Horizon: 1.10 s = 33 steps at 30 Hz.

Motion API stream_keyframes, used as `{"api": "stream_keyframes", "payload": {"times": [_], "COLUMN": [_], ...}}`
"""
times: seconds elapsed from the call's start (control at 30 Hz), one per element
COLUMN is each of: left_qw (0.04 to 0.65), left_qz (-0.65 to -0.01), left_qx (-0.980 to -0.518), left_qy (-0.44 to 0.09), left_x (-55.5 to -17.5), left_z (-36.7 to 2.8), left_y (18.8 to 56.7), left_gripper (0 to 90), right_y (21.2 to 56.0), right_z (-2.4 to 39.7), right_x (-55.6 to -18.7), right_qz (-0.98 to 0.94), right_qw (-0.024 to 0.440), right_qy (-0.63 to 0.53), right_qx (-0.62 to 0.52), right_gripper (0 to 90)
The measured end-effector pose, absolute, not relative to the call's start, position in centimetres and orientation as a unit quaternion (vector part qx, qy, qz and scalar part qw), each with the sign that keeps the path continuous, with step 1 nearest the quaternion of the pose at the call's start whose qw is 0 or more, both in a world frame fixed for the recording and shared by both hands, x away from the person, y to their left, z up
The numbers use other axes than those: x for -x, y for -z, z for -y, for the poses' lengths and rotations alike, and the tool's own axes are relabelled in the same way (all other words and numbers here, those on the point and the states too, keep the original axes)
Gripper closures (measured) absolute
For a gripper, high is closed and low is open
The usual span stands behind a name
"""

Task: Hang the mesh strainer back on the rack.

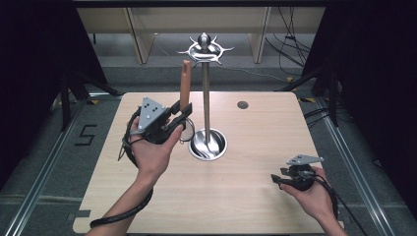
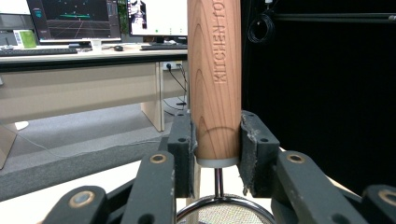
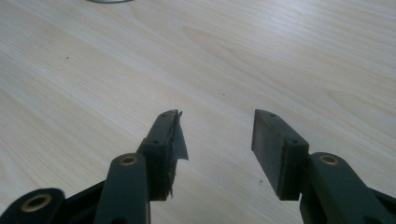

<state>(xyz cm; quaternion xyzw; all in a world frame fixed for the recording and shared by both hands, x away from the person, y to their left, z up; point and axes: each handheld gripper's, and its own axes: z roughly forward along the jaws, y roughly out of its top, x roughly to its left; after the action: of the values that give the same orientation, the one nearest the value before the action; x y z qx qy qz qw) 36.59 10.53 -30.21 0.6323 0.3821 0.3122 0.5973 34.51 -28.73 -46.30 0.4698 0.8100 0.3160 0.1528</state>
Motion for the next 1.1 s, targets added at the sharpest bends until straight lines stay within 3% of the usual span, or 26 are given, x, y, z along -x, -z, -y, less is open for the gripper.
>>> {"api": "stream_keyframes", "payload": {"times": [1.1], "left_qw": [0.582], "left_qz": [-0.382], "left_qx": [-0.633], "left_qy": [-0.339], "left_x": [-37.31], "left_z": [-9.61], "left_y": [30.08], "left_gripper": [68.2], "right_y": [46.14], "right_z": [28.64], "right_x": [-34.41], "right_qz": [-0.805], "right_qw": [0.144], "right_qy": [-0.316], "right_qx": [-0.481], "right_gripper": [52.2]}}
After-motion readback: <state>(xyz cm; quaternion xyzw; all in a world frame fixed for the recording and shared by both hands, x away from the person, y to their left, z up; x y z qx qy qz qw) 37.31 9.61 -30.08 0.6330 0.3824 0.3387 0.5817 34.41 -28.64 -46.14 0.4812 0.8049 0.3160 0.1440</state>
